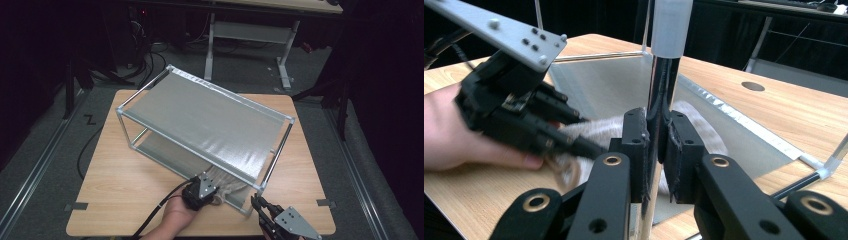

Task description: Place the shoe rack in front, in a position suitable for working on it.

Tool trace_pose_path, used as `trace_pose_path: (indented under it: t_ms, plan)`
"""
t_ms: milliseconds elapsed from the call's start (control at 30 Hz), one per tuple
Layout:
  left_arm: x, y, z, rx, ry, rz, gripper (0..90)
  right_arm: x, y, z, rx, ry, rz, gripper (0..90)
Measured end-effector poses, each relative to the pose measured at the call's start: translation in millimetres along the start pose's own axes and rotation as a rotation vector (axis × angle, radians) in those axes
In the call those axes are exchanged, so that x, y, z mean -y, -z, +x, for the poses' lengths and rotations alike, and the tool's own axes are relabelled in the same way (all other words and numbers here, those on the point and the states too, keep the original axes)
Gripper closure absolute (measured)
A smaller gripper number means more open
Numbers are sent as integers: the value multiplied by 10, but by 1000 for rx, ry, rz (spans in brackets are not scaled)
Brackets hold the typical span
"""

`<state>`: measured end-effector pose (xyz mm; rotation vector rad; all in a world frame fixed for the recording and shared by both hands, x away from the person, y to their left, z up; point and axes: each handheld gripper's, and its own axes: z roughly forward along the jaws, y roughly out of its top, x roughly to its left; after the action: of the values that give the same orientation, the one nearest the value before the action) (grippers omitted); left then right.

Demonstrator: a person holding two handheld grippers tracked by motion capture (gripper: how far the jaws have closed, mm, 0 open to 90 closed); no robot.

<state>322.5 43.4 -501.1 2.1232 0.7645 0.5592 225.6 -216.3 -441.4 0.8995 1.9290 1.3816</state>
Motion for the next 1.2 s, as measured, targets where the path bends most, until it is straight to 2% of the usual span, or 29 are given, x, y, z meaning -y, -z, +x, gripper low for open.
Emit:
trace_pose_path:
  t_ms: [33,67,100,133,167,200,233,433,467,500,533,567,600,633,667,700,767,800,833,867,900,1067,1200]
  plan:
    - [20,-3,71,-13,4,8,707,0,0,0,0,0,0,805]
    - [48,-2,196,-40,22,19,710,0,1,1,-1,1,0,805]
    - [48,-2,196,-40,22,19,711,0,1,1,-1,1,0,805]
    - [75,0,305,-69,29,28,712,0,3,2,0,0,2,805]
    - [75,0,305,-69,29,28,713,0,3,2,0,0,2,805]
    - [103,7,408,-97,34,38,714,0,4,1,-1,1,3,805]
    - [103,7,408,-97,34,38,715,0,4,1,-1,1,3,805]
    - [193,57,702,-156,62,62,723,1,8,11,-5,0,0,805]
    - [236,85,799,-179,76,66,728,1,10,13,-7,0,-1,805]
    - [236,85,799,-179,76,66,729,1,10,13,-7,0,-1,805]
    - [281,122,908,-200,98,71,729,1,14,15,-9,3,0,805]
    - [281,122,908,-200,98,71,730,1,14,15,-9,3,0,805]
    - [325,162,1013,-227,104,79,730,1,19,22,-11,3,-1,805]
    - [325,162,1013,-227,104,79,730,1,19,22,-11,3,-1,805]
    - [373,213,1135,-246,111,96,730,1,27,25,-13,10,1,805]
    - [373,213,1135,-246,111,96,731,1,31,27,-11,13,3,804]
    - [419,260,1240,-265,137,104,731,0,34,28,-12,13,4,804]
    - [465,311,1344,-281,146,114,731,1,40,28,-15,11,5,804]
    - [465,311,1344,-281,146,114,731,1,43,24,-19,14,4,804]
    - [520,365,1445,-301,156,115,732,1,48,21,-20,18,5,804]
    - [520,365,1445,-301,156,115,734,1,48,21,-20,18,5,804]
    - [668,511,1672,-347,192,120,734,5,90,22,-20,24,10,804]
    - [725,561,1773,-377,205,121,733,4,104,21,-17,21,14,803]
